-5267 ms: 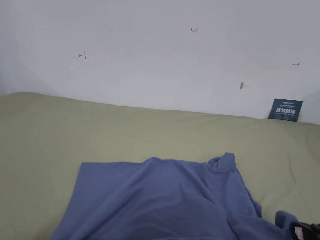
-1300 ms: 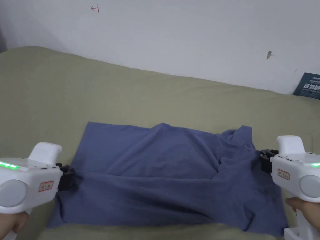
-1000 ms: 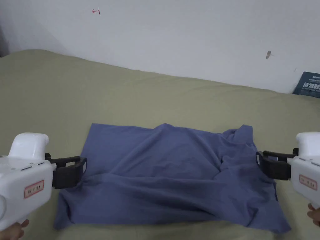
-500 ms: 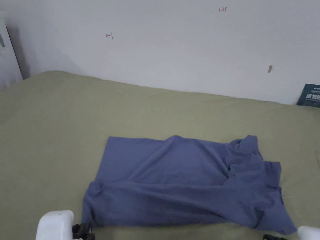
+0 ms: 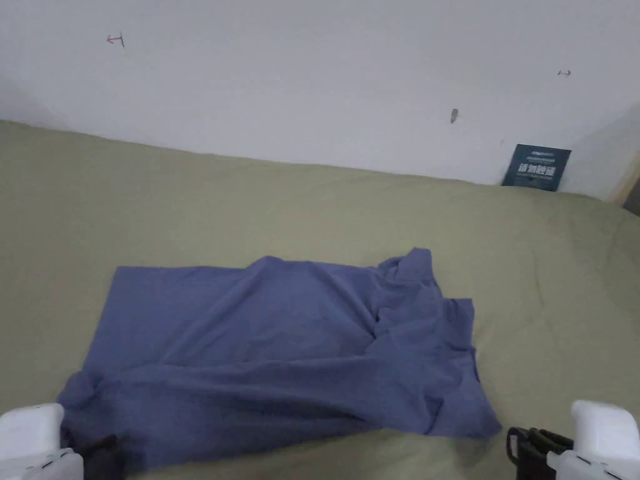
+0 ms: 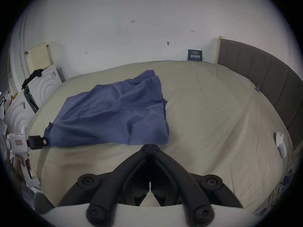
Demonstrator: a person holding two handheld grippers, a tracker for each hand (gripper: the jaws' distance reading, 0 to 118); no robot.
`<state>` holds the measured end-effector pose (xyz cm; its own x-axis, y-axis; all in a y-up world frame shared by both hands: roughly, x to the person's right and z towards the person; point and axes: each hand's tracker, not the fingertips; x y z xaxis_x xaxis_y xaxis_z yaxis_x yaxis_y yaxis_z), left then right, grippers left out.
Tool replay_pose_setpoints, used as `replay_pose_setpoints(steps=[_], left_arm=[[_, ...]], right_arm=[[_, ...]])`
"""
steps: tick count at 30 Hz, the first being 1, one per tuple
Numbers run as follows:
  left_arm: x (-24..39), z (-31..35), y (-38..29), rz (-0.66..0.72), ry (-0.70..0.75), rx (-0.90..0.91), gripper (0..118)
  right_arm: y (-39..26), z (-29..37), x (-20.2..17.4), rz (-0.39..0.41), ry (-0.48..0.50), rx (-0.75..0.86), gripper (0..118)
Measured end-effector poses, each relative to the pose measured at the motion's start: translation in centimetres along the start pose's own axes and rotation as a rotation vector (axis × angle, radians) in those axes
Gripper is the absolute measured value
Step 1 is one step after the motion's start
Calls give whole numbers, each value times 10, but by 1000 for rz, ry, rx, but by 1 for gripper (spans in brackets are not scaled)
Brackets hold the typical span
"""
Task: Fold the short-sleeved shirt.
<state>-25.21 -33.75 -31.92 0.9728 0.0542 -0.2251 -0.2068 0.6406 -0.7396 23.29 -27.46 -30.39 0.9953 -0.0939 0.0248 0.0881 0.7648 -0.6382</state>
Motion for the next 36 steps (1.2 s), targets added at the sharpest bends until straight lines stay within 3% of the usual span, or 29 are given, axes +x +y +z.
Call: replay_pose_setpoints(steps=[1,2,3,4,6,7,8,11,13,14,16,17,18,19,21,25,30,36], left_arm=[[1,-1,1,11,-8,-17,64],[1,0,-1,24,-43,3,27],[1,2,-2,25,-63,27,16],[0,2,-3,21,-79,25,15],[2,2,1,2,-68,17,15],[0,1,2,-6,-71,14,15],[-2,1,2,-10,-77,10,15],[-2,2,6,-22,-95,11,15],[-4,0,7,-30,-103,9,15],[-3,0,8,-30,-104,6,15],[-7,0,6,-34,-114,16,15],[-7,1,7,-28,-121,13,15],[-7,1,9,-21,-136,9,14],[-9,1,9,-8,-148,10,14],[-11,1,11,-5,-162,8,14],[-17,3,15,-56,-214,4,14],[-25,18,21,-56,-269,32,14],[-26,47,20,-60,-290,86,14]], right_arm=[[2,-7,4,-5,7,-7,2],[5,-16,7,-5,16,-21,2],[6,-23,9,-2,17,-27,4],[8,-32,10,16,19,-35,16],[14,-50,13,48,29,-59,84],[16,-61,14,62,30,-80,94],[17,-67,18,54,43,-76,88],[22,-95,22,-20,79,-136,89],[25,-116,24,-44,57,-180,89],[27,-125,23,-36,23,-209,82],[29,-133,18,-18,37,-240,49],[29,-132,14,-8,41,-232,20],[29,-130,11,18,19,-209,15],[30,-128,10,0,72,-180,14],[31,-124,9,-10,44,-185,13],[33,-114,19,-22,81,-207,13],[35,-70,23,-64,124,-106,13],[33,-27,9,-26,115,-40,13]])
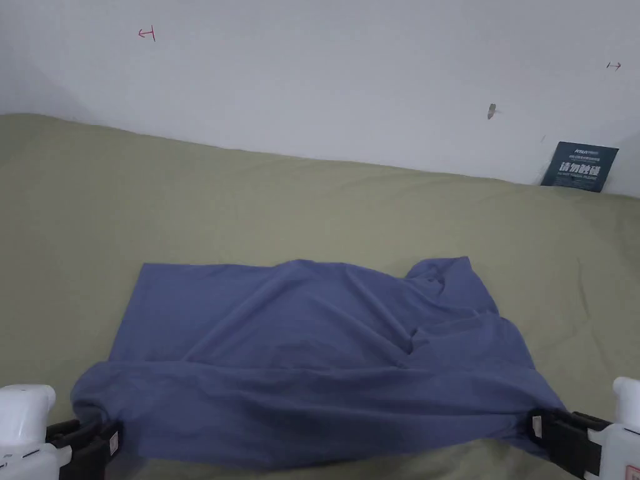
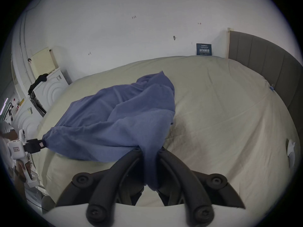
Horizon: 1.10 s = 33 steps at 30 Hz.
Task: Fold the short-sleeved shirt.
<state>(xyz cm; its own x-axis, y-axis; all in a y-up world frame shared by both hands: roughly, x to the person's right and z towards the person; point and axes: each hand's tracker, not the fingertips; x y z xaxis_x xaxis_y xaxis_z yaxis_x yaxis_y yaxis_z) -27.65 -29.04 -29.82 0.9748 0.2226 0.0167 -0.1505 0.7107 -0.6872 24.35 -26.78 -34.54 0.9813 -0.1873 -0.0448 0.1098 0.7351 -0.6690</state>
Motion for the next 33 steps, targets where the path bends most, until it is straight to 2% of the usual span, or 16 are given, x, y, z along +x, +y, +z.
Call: replay_pose_setpoints(steps=[2,6,16,18,21,27,29,30,31,32,33], left_arm=[[2,9,1,-5,-6,9,14],[-3,37,-5,27,-27,19,14],[-18,93,-37,3,-52,-37,14],[-17,97,-43,4,-62,-68,14],[-13,102,-58,-13,-55,-128,14],[-15,97,-88,47,-51,-284,14],[-11,97,-90,46,-46,-273,14],[-8,100,-88,48,-34,-262,14],[-4,105,-84,54,-1,-216,17],[4,115,-80,66,4,-181,35],[7,125,-71,97,3,-153,53]], right_arm=[[-1,9,-4,-7,-1,-19,13],[-16,31,-9,0,-63,-49,13],[-45,87,8,-118,-82,-112,13],[-52,95,7,-113,-100,-149,13],[-67,105,3,-54,-132,-215,13],[-92,104,10,-69,-176,-282,13],[-94,102,9,-63,-183,-282,13],[-91,102,7,-61,-182,-280,17],[-87,104,5,-65,-184,-282,28],[-82,109,2,-64,-191,-283,56],[-77,116,0,-56,-201,-270,77]])
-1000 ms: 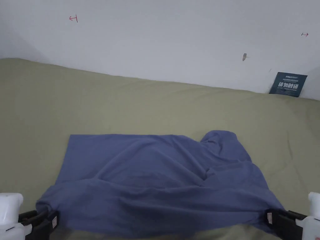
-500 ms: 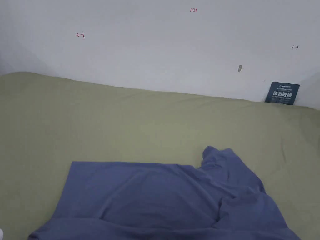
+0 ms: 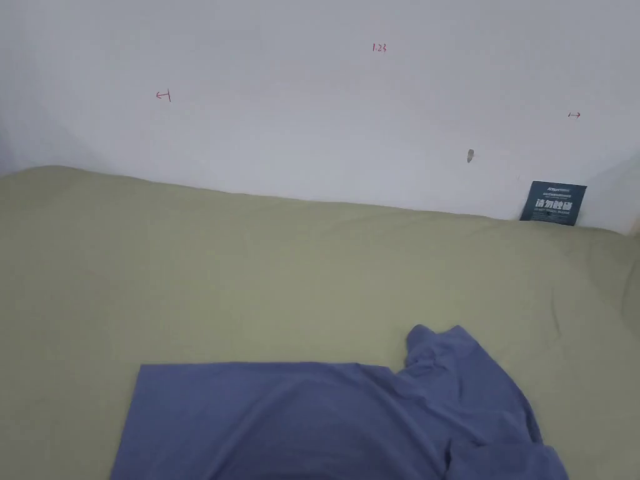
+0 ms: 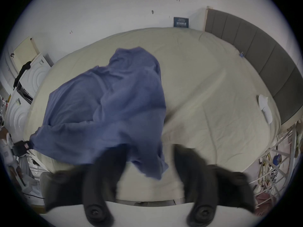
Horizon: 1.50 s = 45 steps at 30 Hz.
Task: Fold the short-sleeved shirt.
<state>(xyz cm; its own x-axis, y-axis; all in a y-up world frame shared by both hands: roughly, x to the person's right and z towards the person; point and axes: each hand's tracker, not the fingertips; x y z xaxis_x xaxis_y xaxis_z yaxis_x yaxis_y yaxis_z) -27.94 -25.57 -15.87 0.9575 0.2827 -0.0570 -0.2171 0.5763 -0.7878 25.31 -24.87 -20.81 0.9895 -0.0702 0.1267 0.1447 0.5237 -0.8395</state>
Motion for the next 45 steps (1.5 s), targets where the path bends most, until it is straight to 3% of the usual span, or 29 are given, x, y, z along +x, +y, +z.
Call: replay_pose_setpoints(steps=[1,2,5,10,14,15,16,17,18,19,20,23,30,34,35,36,37,38,39,42,45], left_arm=[[4,11,8,25,16,27,69],[8,19,16,27,10,38,73],[26,41,43,-73,42,139,73],[48,25,84,-212,189,272,73],[71,-16,103,-139,210,284,71],[81,-27,107,-130,207,282,68],[87,-37,107,-126,209,280,52],[92,-46,106,-126,214,281,7],[96,-55,103,-125,218,278,0],[103,-59,102,-130,223,276,0],[103,-64,103,-129,188,231,0],[105,-76,102,-123,187,239,0],[45,-122,164,-113,182,191,0],[8,-170,208,-146,274,78,0],[2,-180,215,-132,291,53,5],[-4,-190,220,-98,260,35,16],[-7,-201,223,-62,258,26,37],[-9,-209,227,-53,267,12,68],[-9,-217,226,-21,298,-11,75],[-2,-245,217,-30,258,-93,75],[12,-258,202,-113,318,-118,74]], right_arm=[[4,11,-2,14,-6,26,83],[9,22,-4,28,7,65,80],[29,51,-21,65,24,153,82],[59,59,-72,224,16,331,82],[78,26,-122,248,55,396,80],[80,16,-136,258,58,400,79],[82,6,-149,270,65,396,71],[82,0,-160,282,63,390,49],[82,-8,-169,281,61,389,22],[81,-15,-176,276,50,394,5],[81,-19,-178,258,51,397,2],[87,-35,-185,209,86,351,1],[110,-50,-186,237,99,357,1],[123,-54,-175,241,108,369,1],[126,-55,-172,239,109,370,1],[129,-58,-167,230,108,370,1],[133,-60,-161,218,106,367,1],[136,-62,-155,206,106,367,1],[140,-64,-148,195,104,364,1],[154,-71,-123,173,80,354,1],[175,-81,-95,154,58,349,1]])
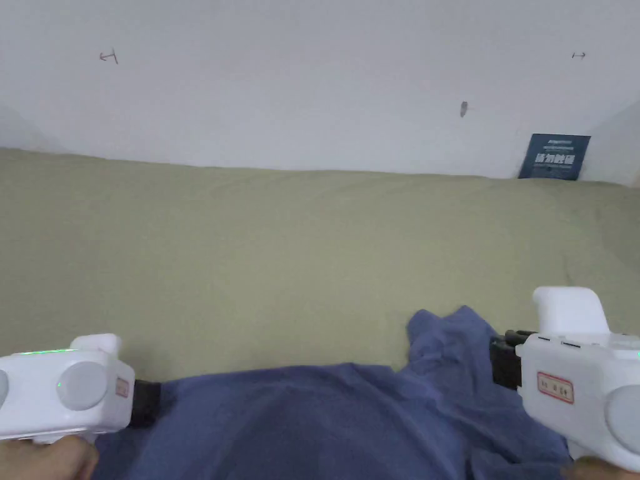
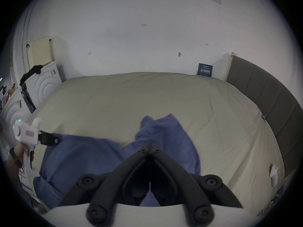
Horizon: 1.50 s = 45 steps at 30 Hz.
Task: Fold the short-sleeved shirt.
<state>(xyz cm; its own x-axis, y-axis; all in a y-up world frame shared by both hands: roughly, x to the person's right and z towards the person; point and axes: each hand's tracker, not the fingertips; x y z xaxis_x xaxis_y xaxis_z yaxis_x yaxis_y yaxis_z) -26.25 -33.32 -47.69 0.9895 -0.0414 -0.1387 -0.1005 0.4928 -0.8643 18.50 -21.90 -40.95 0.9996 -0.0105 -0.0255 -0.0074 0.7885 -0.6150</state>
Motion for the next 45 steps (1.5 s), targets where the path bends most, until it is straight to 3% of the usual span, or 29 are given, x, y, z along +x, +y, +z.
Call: replay_pose_setpoints(steps=[1,2,3,4,5,6,8,9,13,18,21,22,23,26,28,31,35,45], left_arm=[[3,6,-1,1,10,60,72],[1,12,-5,10,-31,56,53],[3,14,-4,18,-81,53,22],[4,15,-3,23,-115,54,4],[8,16,-3,23,-85,45,4],[11,24,-6,-1,-65,32,4],[14,27,-9,-24,-50,51,4],[13,28,-10,-16,-62,48,4],[9,31,-15,8,-76,64,4],[11,27,-15,6,-77,67,4],[12,28,-15,-8,-73,69,4],[11,27,-13,-4,-77,70,4],[9,28,-12,3,-86,70,4],[8,29,-12,12,-94,71,4],[6,34,-12,11,-107,80,4],[4,42,-12,12,-152,89,4],[2,63,-11,-15,-197,142,4],[-28,161,-39,-78,-323,247,4]], right_arm=[[6,-8,12,0,-5,0,1],[13,-18,23,-2,-7,-19,1],[20,-33,34,20,-2,-72,2],[28,-50,45,34,-4,-115,2],[34,-65,53,36,-4,-148,9],[40,-88,62,67,-1,-183,29],[48,-124,73,103,-9,-274,92],[52,-144,78,152,14,-331,95],[56,-195,93,135,-5,-402,92],[50,-217,92,127,46,-430,90],[43,-217,83,126,41,-499,66],[47,-210,80,103,2,-462,44],[47,-207,78,93,27,-470,2],[46,-189,70,136,-5,-400,2],[43,-173,72,105,-7,-367,2],[50,-146,79,-4,105,-272,2],[50,-96,74,8,127,-213,2],[31,50,69,-54,187,-69,2]])
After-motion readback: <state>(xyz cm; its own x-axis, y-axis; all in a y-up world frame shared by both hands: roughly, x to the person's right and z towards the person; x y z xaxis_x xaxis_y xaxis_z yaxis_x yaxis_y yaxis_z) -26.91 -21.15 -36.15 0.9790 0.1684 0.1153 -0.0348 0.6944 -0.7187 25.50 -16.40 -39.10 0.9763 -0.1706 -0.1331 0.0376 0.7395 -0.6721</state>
